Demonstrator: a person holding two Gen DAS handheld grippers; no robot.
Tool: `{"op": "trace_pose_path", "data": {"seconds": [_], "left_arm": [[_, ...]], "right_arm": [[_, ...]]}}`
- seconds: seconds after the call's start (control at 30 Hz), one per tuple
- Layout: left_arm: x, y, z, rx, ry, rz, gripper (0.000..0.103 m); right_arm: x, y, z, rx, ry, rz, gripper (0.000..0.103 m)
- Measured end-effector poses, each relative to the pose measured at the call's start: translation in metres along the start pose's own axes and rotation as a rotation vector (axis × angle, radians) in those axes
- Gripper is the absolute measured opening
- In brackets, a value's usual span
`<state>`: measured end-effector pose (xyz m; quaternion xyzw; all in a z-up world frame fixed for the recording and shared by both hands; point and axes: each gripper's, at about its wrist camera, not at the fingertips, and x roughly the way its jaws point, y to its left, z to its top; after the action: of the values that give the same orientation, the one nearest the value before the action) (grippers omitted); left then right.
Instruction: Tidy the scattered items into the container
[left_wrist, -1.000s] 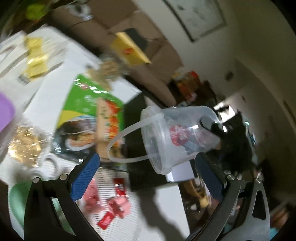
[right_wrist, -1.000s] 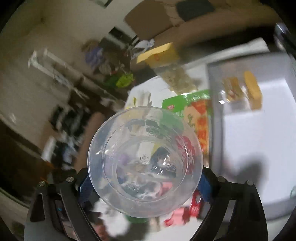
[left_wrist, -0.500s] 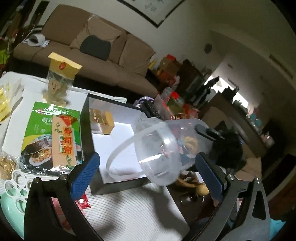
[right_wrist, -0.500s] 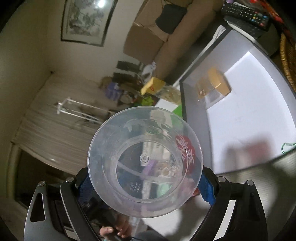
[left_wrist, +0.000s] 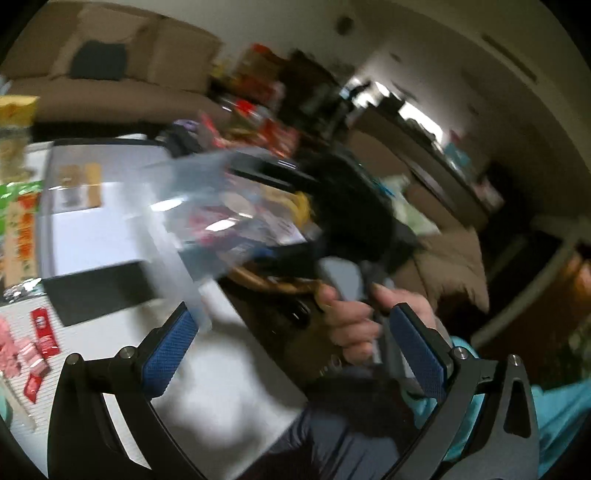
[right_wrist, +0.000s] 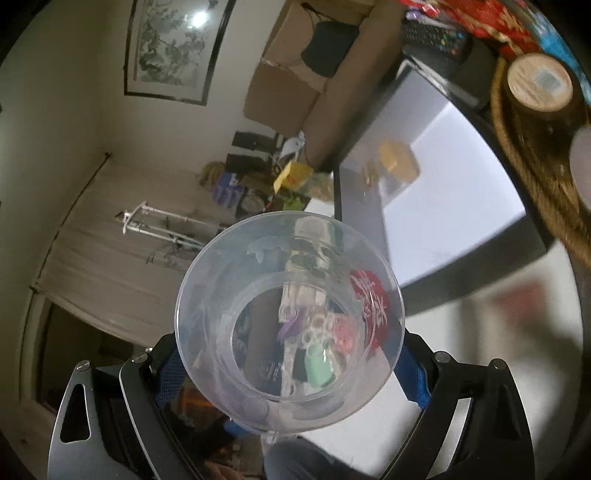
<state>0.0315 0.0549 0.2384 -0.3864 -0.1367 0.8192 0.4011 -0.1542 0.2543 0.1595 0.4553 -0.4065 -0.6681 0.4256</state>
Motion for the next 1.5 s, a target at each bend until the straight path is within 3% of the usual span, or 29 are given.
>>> {"op": "trace_pose_path", "data": {"seconds": [0.1, 0.3, 0.5, 0.63, 0.8, 0.93, 1.1, 1.3, 1.5], "left_arm": [[-0.001, -0.01, -0.011, 0.02, 0.016, 0.003, 0.103], [-0.025, 0.005, -0.02, -0.056, 0.001, -0.022, 0.103], [-0.04, -0.009, -0.031, -0.029, 0.023, -0.034, 0.103], [-0.053, -0.025, -0.042, 0.018, 0.058, 0.005, 0.103], [-0.076, -0.029, -0.054, 0.037, 0.072, 0.012, 0.103], [-0.095, -0.013, -0.051, -0.015, 0.025, 0.07, 0.103], [-0.098, 0.0, -0.04, -0.061, -0.03, 0.079, 0.103], [-0.084, -0.004, -0.024, -0.052, -0.049, 0.055, 0.103], [-0.054, -0.003, 0.006, -0.028, -0.023, 0.077, 0.103]], "right_arm": [[-0.003, -0.004, -0.015, -0.008, 0.022, -0.013, 0.094], [-0.005, -0.012, -0.047, -0.006, 0.074, 0.0, 0.094], [-0.003, -0.027, -0.071, 0.092, 0.058, 0.113, 0.094], [-0.005, -0.037, -0.081, 0.158, 0.036, 0.182, 0.094], [-0.012, -0.042, -0.086, 0.182, 0.027, 0.208, 0.094], [-0.018, -0.039, -0.086, 0.174, 0.027, 0.22, 0.094], [-0.022, -0.025, -0.085, 0.127, 0.021, 0.186, 0.095], [-0.028, -0.004, -0.08, 0.075, -0.001, 0.176, 0.095], [-0.033, 0.002, -0.064, 0.066, -0.037, 0.147, 0.095]]}}
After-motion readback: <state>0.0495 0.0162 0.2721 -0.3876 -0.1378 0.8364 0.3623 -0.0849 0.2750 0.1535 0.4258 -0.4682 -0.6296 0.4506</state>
